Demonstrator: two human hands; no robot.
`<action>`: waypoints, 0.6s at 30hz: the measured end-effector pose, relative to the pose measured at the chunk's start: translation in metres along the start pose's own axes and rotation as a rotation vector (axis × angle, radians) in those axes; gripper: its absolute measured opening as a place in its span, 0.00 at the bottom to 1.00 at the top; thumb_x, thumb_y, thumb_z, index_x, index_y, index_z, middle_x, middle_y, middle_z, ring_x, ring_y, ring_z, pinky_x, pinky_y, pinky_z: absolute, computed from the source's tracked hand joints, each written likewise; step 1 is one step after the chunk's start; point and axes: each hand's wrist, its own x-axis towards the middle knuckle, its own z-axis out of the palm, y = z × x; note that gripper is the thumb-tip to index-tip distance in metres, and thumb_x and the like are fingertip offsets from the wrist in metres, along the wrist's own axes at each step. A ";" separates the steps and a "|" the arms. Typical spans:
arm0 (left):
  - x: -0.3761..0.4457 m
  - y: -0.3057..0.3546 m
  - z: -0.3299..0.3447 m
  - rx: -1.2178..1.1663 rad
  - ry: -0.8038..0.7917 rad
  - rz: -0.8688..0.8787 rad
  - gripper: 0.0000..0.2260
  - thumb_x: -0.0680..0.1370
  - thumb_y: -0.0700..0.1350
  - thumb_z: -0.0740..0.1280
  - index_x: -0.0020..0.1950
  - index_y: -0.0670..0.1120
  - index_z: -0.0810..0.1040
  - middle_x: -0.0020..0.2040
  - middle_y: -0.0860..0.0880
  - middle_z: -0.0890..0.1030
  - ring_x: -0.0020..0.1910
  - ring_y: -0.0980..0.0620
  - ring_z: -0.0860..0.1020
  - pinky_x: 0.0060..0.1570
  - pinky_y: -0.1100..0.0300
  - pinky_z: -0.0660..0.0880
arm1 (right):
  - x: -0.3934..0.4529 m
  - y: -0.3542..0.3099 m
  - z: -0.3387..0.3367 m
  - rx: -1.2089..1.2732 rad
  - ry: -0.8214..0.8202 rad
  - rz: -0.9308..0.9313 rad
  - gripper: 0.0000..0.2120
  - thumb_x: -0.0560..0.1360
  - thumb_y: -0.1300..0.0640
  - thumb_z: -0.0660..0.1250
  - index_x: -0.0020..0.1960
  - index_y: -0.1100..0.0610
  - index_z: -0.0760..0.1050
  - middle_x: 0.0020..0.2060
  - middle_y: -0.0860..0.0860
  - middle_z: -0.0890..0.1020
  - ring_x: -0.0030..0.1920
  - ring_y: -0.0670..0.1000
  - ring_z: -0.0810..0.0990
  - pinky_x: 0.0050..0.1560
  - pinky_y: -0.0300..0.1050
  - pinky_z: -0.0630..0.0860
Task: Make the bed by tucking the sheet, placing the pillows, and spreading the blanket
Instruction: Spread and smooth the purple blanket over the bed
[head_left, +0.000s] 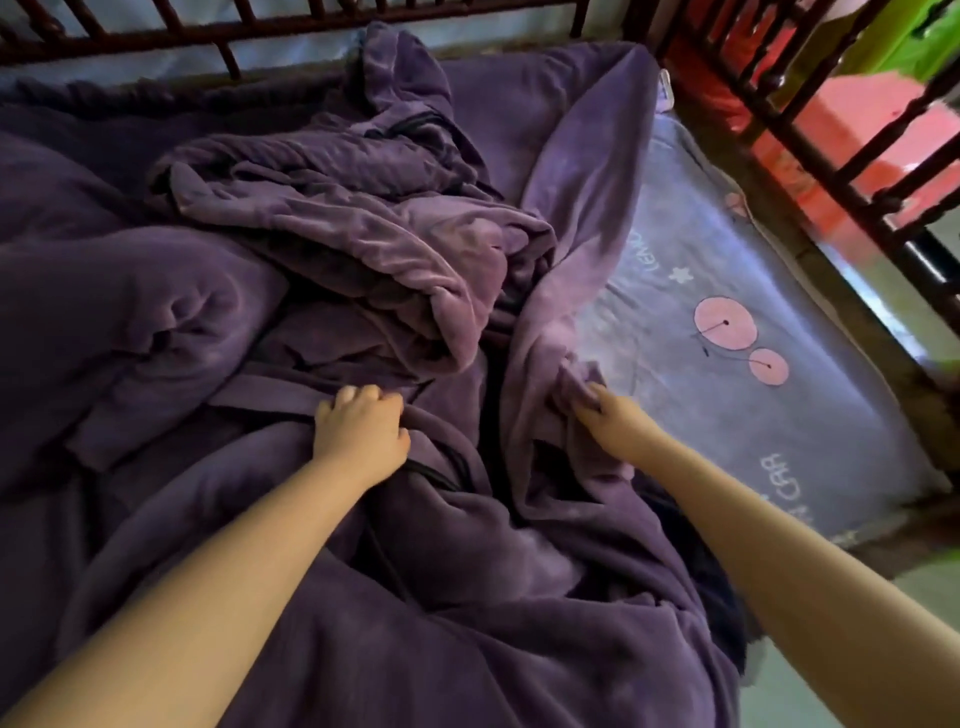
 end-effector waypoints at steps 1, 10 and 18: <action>-0.001 0.003 0.000 -0.001 0.006 -0.006 0.16 0.78 0.48 0.60 0.65 0.46 0.72 0.66 0.45 0.72 0.68 0.44 0.67 0.65 0.50 0.65 | -0.005 0.006 -0.009 0.073 0.027 0.049 0.18 0.81 0.56 0.54 0.66 0.63 0.69 0.63 0.63 0.75 0.64 0.60 0.73 0.56 0.44 0.66; 0.001 0.099 0.005 -0.205 -0.098 0.179 0.24 0.76 0.58 0.63 0.66 0.45 0.71 0.66 0.45 0.73 0.67 0.44 0.71 0.63 0.53 0.69 | -0.021 0.089 -0.104 0.165 -0.070 0.279 0.21 0.78 0.44 0.54 0.57 0.59 0.75 0.60 0.59 0.77 0.57 0.55 0.75 0.63 0.48 0.69; 0.012 0.249 0.076 -0.336 -0.552 0.292 0.47 0.64 0.68 0.69 0.76 0.50 0.54 0.75 0.47 0.63 0.74 0.44 0.63 0.71 0.50 0.64 | 0.012 0.164 -0.184 0.286 -0.399 0.388 0.17 0.78 0.45 0.57 0.48 0.58 0.75 0.47 0.56 0.80 0.46 0.53 0.81 0.53 0.49 0.78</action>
